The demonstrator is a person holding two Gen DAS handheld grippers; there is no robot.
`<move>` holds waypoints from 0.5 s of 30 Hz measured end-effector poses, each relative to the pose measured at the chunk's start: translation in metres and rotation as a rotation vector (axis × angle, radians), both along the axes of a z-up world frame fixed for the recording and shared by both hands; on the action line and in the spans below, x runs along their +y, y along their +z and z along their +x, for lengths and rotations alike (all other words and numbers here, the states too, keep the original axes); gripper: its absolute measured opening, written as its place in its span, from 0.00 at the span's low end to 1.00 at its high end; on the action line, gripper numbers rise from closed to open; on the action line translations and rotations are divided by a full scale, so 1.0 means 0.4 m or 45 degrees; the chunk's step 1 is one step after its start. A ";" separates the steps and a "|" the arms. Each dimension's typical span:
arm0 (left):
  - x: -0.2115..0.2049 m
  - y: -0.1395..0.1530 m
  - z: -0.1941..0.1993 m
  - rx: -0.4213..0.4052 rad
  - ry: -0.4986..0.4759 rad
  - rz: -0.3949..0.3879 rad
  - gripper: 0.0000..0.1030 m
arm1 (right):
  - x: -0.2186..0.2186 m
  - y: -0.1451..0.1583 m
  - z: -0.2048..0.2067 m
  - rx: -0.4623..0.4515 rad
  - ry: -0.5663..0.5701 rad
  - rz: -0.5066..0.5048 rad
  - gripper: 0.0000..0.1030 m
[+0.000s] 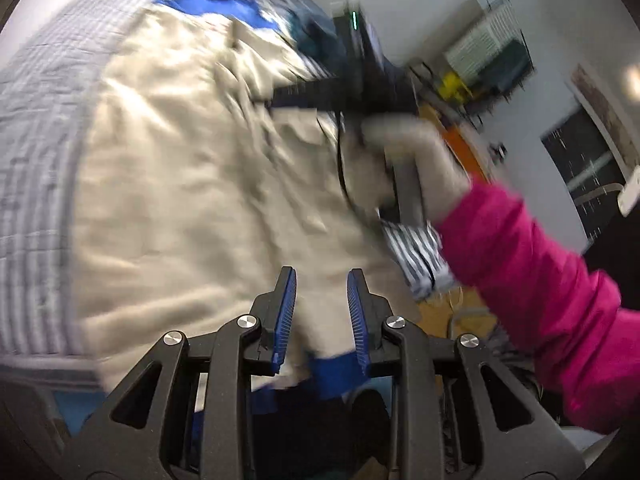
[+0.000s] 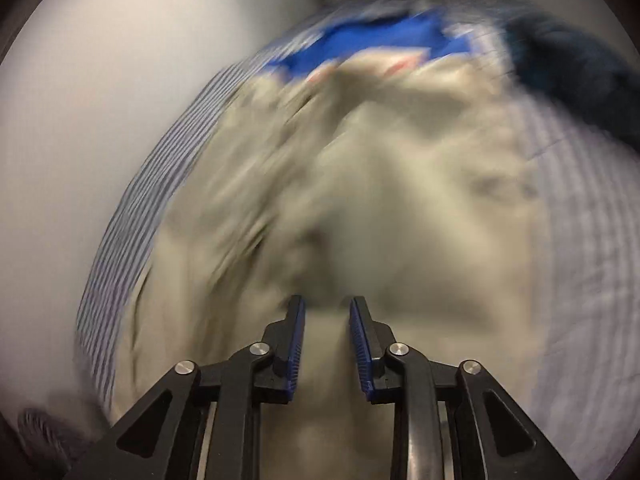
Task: Fold large clothes
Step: 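Move both tools to the jacket hem and grasp it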
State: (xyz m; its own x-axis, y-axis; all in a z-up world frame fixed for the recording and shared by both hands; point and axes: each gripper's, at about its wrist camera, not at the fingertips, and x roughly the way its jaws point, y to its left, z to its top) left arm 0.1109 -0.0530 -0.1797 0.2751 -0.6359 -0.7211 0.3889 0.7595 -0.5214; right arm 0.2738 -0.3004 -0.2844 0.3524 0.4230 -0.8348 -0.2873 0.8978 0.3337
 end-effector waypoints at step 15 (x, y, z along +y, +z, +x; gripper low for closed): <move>0.221 -0.056 0.024 0.056 0.365 0.059 0.27 | -0.136 0.143 -0.375 -0.065 -0.025 0.053 0.29</move>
State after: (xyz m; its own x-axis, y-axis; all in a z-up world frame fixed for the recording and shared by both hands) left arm 0.1207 0.0355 -0.2020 0.4069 -0.5029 -0.7626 0.1331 0.8585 -0.4952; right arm 0.1240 -0.3547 -0.2271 0.4027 0.4495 -0.7974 -0.2870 0.8892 0.3563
